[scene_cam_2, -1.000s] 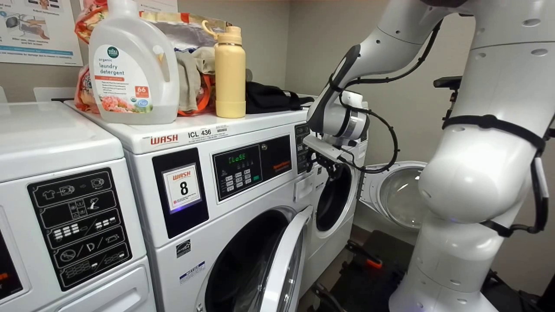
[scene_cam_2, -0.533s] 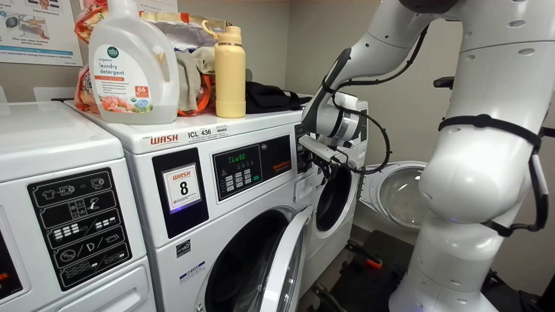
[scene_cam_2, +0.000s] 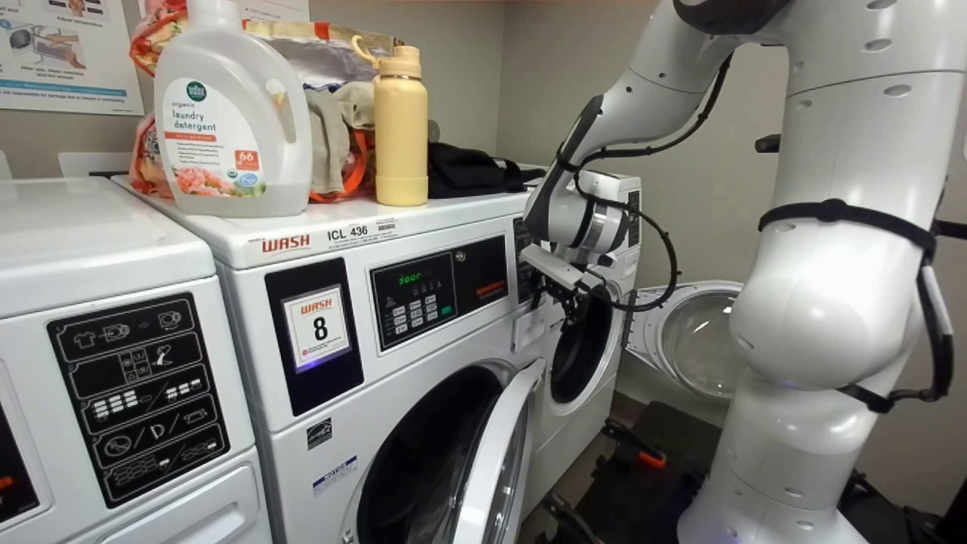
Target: Pull the tray of the washing machine
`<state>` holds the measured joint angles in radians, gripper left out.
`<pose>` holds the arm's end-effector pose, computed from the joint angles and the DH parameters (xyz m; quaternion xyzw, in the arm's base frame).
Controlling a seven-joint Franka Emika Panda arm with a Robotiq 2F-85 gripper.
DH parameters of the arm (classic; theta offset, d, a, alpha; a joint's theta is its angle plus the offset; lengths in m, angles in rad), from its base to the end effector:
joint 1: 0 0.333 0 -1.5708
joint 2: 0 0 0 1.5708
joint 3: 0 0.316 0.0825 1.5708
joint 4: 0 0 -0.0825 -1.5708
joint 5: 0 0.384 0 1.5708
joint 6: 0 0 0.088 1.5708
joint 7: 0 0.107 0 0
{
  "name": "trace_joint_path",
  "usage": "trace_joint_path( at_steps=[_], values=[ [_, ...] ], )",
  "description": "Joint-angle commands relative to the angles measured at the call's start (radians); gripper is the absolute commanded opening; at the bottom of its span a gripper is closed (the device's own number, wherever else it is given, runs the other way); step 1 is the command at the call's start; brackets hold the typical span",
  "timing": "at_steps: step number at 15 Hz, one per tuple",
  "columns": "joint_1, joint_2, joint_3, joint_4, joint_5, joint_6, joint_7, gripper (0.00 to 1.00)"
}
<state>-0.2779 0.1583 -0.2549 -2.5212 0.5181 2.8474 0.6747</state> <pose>0.3948 -0.2663 0.2347 -0.6613 0.7411 -0.0825 0.0822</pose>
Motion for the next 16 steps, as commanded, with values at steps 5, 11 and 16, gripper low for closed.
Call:
trace_joint_path(
  at_steps=[5,11,16],
  values=[
    [-0.003,0.028,0.020,0.021,0.063,0.037,-0.015,1.00],
    [-0.012,0.018,0.041,0.018,0.160,0.064,-0.073,1.00],
    [-0.022,0.031,0.077,0.029,0.337,0.081,-0.202,1.00]
  ],
)
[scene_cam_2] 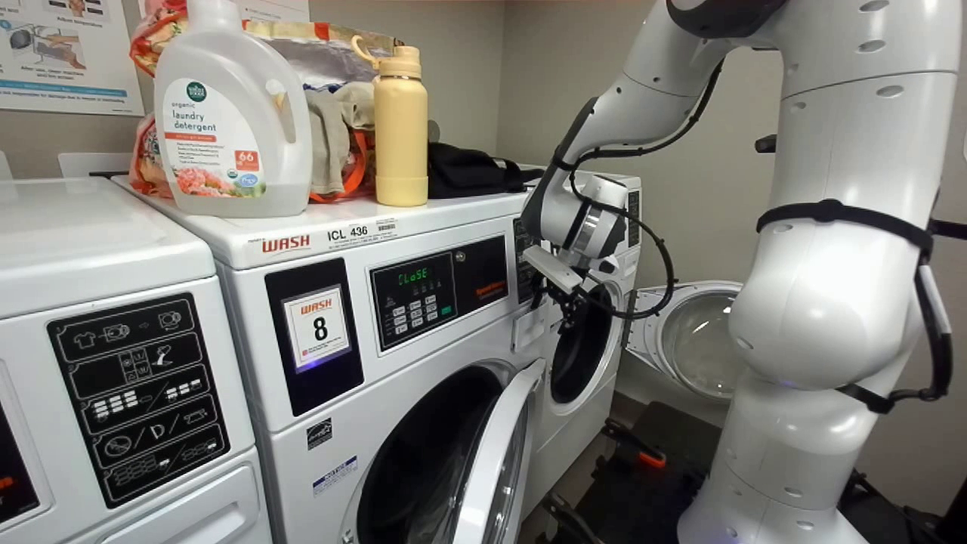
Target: Pull the tray of the washing machine
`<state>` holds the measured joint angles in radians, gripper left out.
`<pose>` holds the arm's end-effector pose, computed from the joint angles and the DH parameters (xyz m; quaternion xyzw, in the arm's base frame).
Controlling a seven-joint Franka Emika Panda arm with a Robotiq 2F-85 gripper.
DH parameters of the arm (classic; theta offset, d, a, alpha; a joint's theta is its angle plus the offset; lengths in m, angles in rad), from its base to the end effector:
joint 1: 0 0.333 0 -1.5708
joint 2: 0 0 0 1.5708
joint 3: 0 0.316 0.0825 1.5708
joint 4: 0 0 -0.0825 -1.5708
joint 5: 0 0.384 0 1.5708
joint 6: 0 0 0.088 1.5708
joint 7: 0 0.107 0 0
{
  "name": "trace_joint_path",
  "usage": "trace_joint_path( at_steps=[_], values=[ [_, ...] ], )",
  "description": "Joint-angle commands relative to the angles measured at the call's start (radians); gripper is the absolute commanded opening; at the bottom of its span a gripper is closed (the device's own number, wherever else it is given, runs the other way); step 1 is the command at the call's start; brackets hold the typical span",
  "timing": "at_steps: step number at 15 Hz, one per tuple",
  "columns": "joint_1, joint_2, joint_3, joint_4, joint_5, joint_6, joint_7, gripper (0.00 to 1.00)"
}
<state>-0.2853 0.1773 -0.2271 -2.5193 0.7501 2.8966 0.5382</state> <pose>0.3889 -0.2682 0.2279 -0.6324 0.7606 -0.1002 0.1077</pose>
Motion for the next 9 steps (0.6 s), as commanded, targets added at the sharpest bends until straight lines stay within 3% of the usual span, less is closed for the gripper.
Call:
trace_joint_path(
  at_steps=[1,9],
  values=[
    [-0.019,0.015,0.059,0.031,0.150,0.035,-0.098,1.00],
    [-0.026,0.047,0.094,0.061,0.374,0.052,-0.284,1.00]
  ],
)
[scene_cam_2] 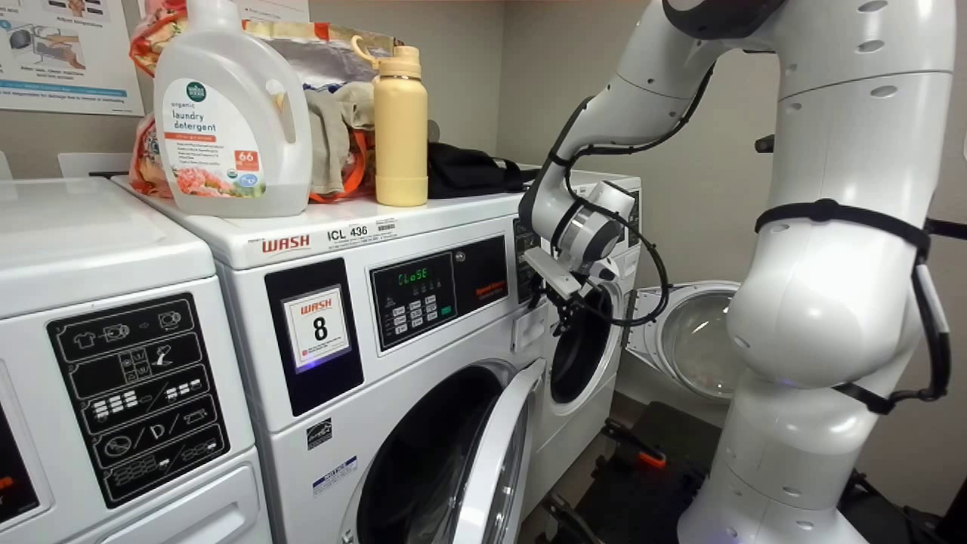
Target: Pull the tray of the washing machine
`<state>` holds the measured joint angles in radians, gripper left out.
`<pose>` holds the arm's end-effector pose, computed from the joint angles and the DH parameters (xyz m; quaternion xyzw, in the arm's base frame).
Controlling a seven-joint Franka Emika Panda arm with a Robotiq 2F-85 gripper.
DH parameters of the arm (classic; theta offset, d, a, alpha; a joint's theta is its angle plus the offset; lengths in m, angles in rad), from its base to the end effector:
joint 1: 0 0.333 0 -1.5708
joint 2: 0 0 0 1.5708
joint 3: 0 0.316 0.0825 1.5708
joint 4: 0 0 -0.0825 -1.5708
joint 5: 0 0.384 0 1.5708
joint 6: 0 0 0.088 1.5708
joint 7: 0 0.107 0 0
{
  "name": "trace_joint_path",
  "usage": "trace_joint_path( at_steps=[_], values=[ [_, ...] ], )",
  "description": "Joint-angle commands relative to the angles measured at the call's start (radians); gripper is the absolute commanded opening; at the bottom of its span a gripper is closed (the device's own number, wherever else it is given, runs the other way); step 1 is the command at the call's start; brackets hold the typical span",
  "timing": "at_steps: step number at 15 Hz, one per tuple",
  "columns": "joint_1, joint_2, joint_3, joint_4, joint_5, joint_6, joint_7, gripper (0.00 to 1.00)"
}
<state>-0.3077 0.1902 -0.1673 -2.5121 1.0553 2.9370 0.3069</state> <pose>0.3825 -0.2622 0.2208 -0.6153 0.7668 -0.1215 0.1369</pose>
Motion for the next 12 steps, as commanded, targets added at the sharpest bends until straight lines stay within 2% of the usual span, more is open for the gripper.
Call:
trace_joint_path(
  at_steps=[1,5,12],
  values=[
    [-0.004,0.038,0.035,0.058,0.088,0.009,-0.072,1.00],
    [0.002,0.053,0.029,0.074,0.124,0.005,-0.128,1.00],
    [0.016,0.082,0.022,0.097,0.069,-0.002,-0.130,1.00]
  ],
)
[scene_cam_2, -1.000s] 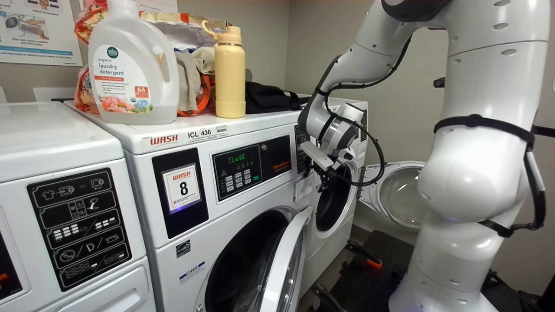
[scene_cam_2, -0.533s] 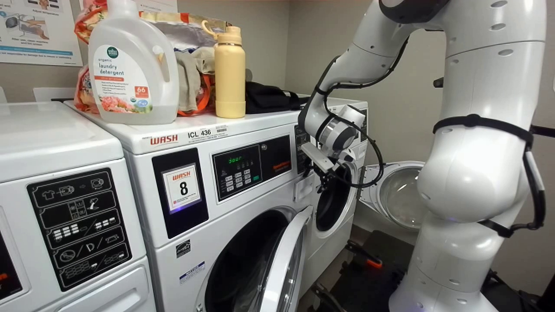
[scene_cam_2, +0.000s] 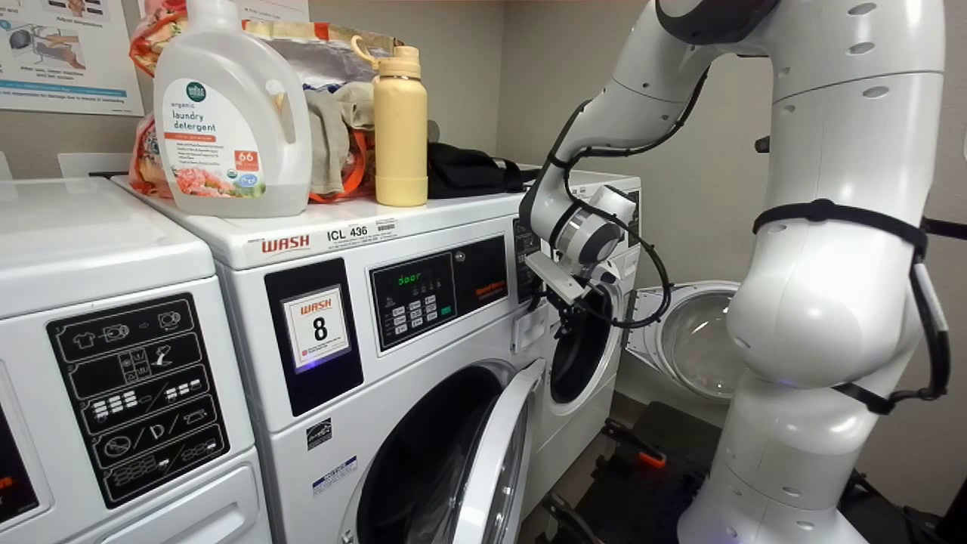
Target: Pull the tray of the washing machine
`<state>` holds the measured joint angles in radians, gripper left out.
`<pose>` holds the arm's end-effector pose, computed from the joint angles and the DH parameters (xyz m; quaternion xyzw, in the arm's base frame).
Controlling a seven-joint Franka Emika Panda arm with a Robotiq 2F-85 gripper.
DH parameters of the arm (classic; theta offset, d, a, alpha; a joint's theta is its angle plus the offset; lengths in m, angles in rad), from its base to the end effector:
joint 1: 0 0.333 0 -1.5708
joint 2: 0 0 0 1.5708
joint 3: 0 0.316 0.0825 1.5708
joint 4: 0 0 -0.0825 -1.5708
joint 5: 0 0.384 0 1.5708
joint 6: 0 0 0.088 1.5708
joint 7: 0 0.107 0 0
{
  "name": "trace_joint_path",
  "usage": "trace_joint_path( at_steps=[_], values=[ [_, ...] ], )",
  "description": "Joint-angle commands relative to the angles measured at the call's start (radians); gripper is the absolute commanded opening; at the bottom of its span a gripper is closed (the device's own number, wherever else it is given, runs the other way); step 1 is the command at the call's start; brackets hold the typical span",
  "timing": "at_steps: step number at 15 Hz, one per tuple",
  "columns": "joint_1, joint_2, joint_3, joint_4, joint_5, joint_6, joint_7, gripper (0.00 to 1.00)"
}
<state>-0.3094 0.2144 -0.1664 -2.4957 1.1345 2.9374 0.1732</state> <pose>0.3810 -0.2649 0.2134 -0.6361 0.7487 -0.1275 0.1364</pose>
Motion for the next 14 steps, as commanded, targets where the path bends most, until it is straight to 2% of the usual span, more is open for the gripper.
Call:
trace_joint_path(
  at_steps=[1,14],
  values=[
    [0.018,0.058,0.019,0.081,-0.019,-0.003,0.006,1.00],
    [0.017,0.056,0.005,0.060,-0.143,-0.063,0.017,1.00]
  ],
)
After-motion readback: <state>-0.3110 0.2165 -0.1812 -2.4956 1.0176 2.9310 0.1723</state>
